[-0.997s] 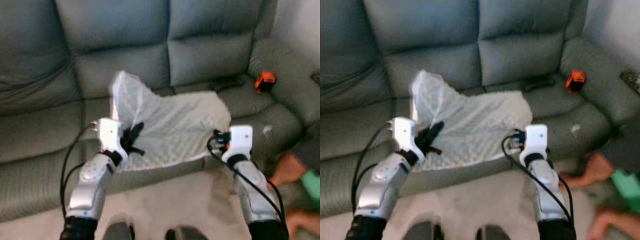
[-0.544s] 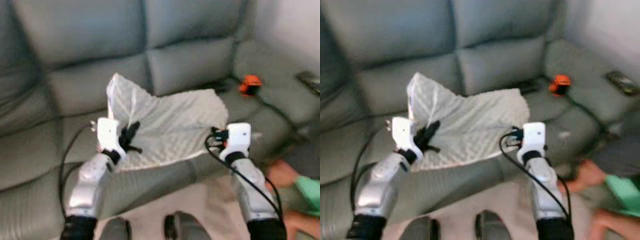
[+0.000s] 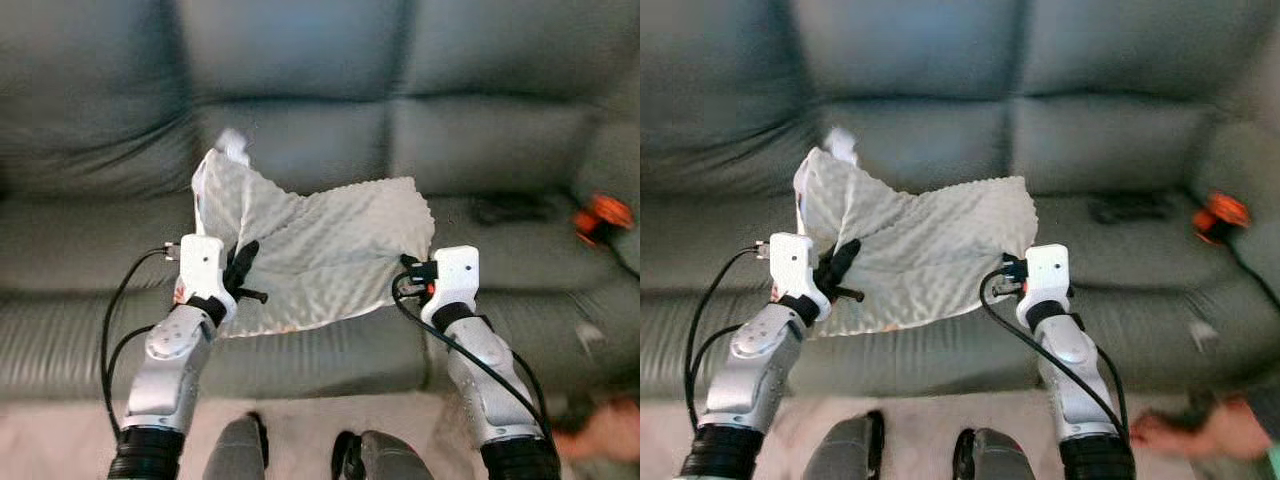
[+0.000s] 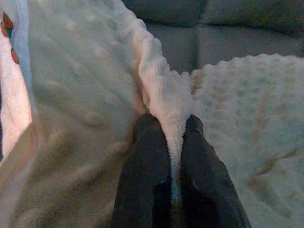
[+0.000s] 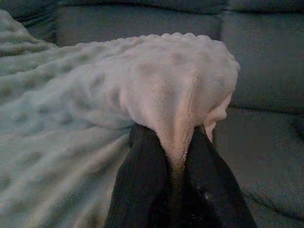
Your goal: Move the pillow to the sofa
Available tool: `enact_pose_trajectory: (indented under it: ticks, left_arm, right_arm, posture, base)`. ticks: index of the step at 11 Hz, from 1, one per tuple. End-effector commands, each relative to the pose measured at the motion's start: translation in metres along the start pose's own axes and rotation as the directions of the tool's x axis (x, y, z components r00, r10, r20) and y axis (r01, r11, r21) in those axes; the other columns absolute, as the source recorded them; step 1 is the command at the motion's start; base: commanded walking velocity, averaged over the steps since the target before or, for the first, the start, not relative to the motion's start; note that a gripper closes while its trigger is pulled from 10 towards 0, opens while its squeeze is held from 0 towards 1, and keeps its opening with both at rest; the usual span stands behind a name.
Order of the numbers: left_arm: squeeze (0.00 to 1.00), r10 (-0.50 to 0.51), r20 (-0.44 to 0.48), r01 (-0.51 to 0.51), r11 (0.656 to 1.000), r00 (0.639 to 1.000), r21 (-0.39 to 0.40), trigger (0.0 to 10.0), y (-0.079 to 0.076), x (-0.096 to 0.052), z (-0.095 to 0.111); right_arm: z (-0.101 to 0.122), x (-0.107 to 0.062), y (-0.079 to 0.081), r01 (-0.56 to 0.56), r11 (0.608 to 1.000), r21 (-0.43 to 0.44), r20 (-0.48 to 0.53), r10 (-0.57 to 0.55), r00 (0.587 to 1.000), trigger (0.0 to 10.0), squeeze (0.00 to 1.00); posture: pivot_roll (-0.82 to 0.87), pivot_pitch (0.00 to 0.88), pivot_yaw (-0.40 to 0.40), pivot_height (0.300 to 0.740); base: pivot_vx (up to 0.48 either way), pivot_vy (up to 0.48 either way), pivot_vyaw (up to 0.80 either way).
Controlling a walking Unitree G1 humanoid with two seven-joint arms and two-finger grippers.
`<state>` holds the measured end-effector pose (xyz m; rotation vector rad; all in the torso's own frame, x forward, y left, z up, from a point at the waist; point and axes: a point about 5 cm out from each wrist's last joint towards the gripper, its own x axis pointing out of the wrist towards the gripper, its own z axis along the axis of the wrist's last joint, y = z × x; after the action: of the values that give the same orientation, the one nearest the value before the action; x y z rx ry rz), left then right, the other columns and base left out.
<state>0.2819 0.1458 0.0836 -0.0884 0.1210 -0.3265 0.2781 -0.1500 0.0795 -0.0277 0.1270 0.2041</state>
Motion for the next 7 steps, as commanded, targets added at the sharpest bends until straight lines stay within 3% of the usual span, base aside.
enact_pose_trajectory:
  ticks: [1,5,7]
  left_arm:
    - [0.0,-0.044,-0.007,0.044,0.998,0.999,0.039,10.0,-0.003,0.005,-0.001]
    - [0.0,-0.062,-0.039,0.066,0.993,0.997,0.094,10.0,0.013,0.01,-0.006]
    - [0.0,-0.061,-0.031,0.064,0.993,0.998,0.099,10.0,0.014,0.008,-0.008]
  right_arm:
    - [0.003,-0.002,-0.001,-0.003,1.0,-0.01,0.021,0.003,1.0,10.0,0.0]
    - [0.0,-0.004,0.001,-0.001,1.0,0.021,0.016,0.001,1.0,10.0,0.0]
    - [0.003,-0.004,0.004,-0.021,1.0,0.0,0.035,0.021,0.999,10.0,0.0]
  posture:
    - [-0.08,0.143,-0.046,0.74]
    - [-0.08,0.149,-0.038,0.74]
    - [-0.07,0.164,-0.031,0.74]
  base:
    - [0.0,0.0,0.0]
    - [0.0,0.0,0.0]
    - [0.0,0.0,0.78]
